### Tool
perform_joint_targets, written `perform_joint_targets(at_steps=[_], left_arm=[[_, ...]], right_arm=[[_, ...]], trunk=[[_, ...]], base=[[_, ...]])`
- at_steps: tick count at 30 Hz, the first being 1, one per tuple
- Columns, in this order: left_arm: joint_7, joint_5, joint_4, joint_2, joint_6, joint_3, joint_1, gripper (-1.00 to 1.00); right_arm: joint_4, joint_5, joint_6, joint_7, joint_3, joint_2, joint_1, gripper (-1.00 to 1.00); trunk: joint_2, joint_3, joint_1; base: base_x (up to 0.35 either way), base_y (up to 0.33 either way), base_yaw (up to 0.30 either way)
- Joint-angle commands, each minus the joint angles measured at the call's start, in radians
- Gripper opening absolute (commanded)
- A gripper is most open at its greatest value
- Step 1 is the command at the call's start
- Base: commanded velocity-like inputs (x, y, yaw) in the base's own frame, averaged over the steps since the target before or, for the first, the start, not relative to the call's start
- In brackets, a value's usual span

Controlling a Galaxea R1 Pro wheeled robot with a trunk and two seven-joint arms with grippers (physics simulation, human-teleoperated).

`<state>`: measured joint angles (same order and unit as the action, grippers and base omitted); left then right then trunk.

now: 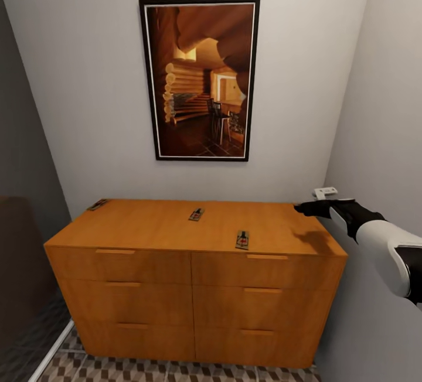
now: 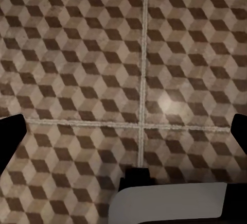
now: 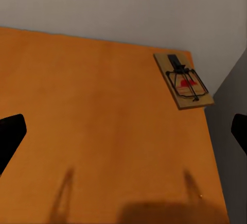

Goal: Take the four mousetraps from the cabinet in the bathroom and place them on the bathroom floor. Make sure all four end up on the same floor surface, and ensure that at least two of them are either under or directly next to the same bathroom sink.

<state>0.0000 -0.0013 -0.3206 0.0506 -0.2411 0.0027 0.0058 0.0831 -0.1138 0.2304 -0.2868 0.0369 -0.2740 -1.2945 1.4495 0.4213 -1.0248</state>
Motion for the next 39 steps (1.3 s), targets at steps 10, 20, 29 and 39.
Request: perform_joint_targets(at_steps=[10, 20, 29, 39], left_arm=[[0.000, 0.000, 0.000, 0.000, -0.001, 0.000, 0.000, 1.00], [0.000, 0.000, 0.001, 0.000, -0.001, 0.000, 0.000, 1.00], [0.000, 0.001, 0.001, 0.000, -0.001, -0.001, 0.000, 1.00], [0.000, 0.000, 0.001, 0.000, -0.001, -0.001, 0.000, 1.00]], right_arm=[[0.001, -0.009, 0.004, -0.005, 0.003, -0.002, 0.000, 1.00], [-0.001, -0.009, 0.004, -0.005, 0.003, -0.003, 0.000, 1.00], [-0.009, -0.008, 0.003, -0.006, 0.003, -0.017, 0.000, 1.00], [-0.011, -0.008, 0.003, -0.027, 0.002, -0.030, 0.000, 1.00]], trunk=[[0.000, 0.001, 0.000], [0.000, 0.001, 0.000], [0.000, 0.001, 0.000], [0.000, 0.001, 0.000]], base=[[0.131, 0.000, 0.000], [0.108, 0.000, 0.000], [0.018, 0.000, 0.000], [0.001, 0.000, 0.000]])
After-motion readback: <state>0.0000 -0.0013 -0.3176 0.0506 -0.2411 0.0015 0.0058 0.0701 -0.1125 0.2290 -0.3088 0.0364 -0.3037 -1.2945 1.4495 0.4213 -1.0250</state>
